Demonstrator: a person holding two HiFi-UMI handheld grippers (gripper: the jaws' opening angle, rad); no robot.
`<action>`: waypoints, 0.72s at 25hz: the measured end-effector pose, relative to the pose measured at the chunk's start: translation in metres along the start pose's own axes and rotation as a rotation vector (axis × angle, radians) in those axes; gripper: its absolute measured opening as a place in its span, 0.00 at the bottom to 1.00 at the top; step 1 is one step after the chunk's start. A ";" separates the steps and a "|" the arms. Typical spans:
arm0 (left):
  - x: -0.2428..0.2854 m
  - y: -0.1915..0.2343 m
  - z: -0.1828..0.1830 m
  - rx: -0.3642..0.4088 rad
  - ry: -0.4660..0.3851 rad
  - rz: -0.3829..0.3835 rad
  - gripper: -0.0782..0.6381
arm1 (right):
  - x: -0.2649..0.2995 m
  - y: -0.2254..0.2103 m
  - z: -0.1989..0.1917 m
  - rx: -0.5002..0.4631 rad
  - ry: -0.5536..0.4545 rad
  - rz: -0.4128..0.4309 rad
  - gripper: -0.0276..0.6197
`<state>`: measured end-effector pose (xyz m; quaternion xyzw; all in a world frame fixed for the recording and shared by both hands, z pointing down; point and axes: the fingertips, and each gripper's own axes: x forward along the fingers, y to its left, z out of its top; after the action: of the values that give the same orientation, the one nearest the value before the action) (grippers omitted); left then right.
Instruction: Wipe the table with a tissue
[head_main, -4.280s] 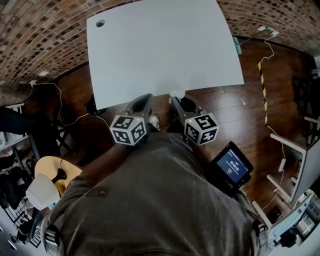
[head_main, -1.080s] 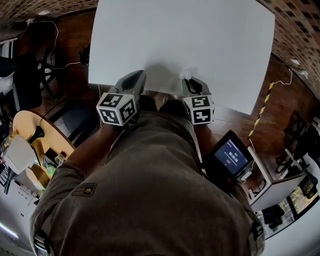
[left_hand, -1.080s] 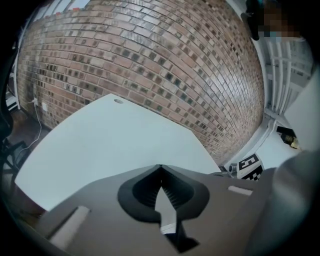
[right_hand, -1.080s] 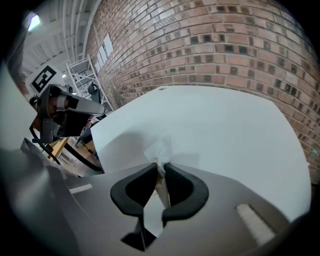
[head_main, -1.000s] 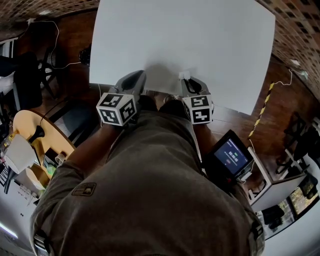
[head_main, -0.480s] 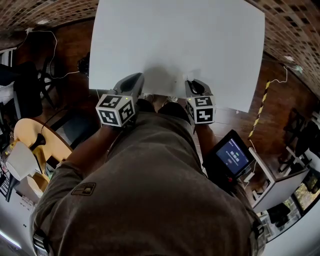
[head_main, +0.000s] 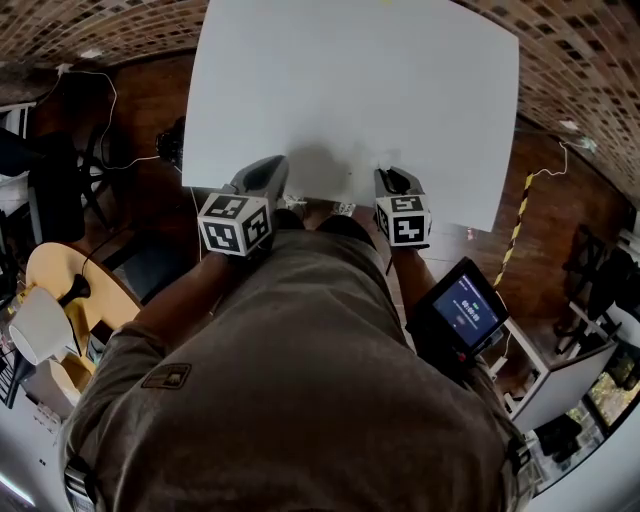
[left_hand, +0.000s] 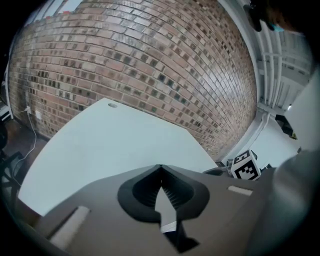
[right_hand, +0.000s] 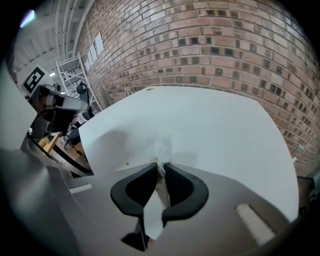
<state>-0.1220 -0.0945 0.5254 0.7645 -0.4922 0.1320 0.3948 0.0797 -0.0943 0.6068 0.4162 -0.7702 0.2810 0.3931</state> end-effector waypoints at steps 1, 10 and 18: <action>-0.001 0.001 0.000 0.000 -0.002 0.001 0.11 | 0.001 0.003 0.001 -0.008 0.002 0.006 0.13; -0.016 0.017 0.001 -0.013 -0.022 0.021 0.11 | 0.012 0.052 0.011 -0.067 -0.002 0.089 0.13; -0.032 0.034 0.002 -0.019 -0.042 0.043 0.11 | 0.022 0.100 0.018 -0.106 -0.011 0.157 0.13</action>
<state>-0.1671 -0.0820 0.5216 0.7526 -0.5178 0.1196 0.3889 -0.0205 -0.0673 0.6049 0.3347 -0.8165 0.2675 0.3870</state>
